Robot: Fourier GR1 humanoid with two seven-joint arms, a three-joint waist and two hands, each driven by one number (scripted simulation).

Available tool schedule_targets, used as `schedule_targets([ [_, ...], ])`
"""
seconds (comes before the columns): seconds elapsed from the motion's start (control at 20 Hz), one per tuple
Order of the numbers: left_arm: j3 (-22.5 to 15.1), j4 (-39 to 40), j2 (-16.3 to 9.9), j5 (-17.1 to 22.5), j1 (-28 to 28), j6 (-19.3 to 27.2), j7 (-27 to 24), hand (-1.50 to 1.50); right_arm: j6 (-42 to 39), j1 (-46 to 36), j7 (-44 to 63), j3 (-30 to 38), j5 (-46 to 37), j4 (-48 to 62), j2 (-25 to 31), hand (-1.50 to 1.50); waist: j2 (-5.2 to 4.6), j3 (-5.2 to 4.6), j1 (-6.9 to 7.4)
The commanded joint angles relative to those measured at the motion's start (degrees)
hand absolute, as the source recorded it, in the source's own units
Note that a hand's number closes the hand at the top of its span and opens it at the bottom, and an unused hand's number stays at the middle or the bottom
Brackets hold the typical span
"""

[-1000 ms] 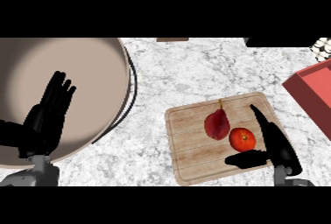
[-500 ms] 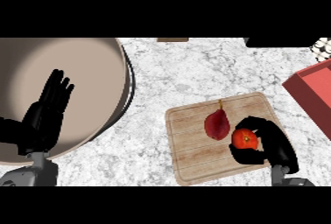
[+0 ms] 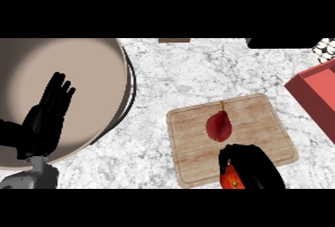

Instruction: Pick the tomato from the cutting board and place it in the cardboard box

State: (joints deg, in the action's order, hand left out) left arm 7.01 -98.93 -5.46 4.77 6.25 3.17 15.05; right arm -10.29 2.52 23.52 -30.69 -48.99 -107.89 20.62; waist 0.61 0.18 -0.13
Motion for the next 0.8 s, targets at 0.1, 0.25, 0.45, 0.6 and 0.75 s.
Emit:
schedule_targets([
  [0.1,-0.43,3.4,1.45,-1.24,0.95,1.56,-0.67,0.0,2.62,3.94,-5.07,-6.81,-9.29,-11.12,6.28,1.5,-0.45,-0.2,-0.7],
  [0.25,0.54,1.33,0.5,0.05,-1.75,-0.34,-1.73,0.0,-0.09,7.79,-2.33,-10.04,-12.05,-22.98,8.91,1.5,-0.3,-0.23,-0.73],
  [0.45,0.74,3.34,0.01,0.21,1.49,-0.45,0.33,0.0,-6.96,5.57,0.71,-10.72,-13.6,-32.51,9.66,1.5,-0.42,-0.25,-0.69],
  [0.6,0.44,4.55,1.52,-1.33,-0.51,0.38,-3.94,0.0,-5.01,7.85,2.63,-6.48,-10.12,-38.0,7.75,1.5,-0.5,-0.25,-0.87],
  [0.75,-0.21,1.64,2.37,-1.26,-1.59,1.02,-1.84,0.0,-0.82,8.24,6.47,-4.08,-10.19,-39.43,2.91,1.5,-0.28,-0.22,-1.4],
])
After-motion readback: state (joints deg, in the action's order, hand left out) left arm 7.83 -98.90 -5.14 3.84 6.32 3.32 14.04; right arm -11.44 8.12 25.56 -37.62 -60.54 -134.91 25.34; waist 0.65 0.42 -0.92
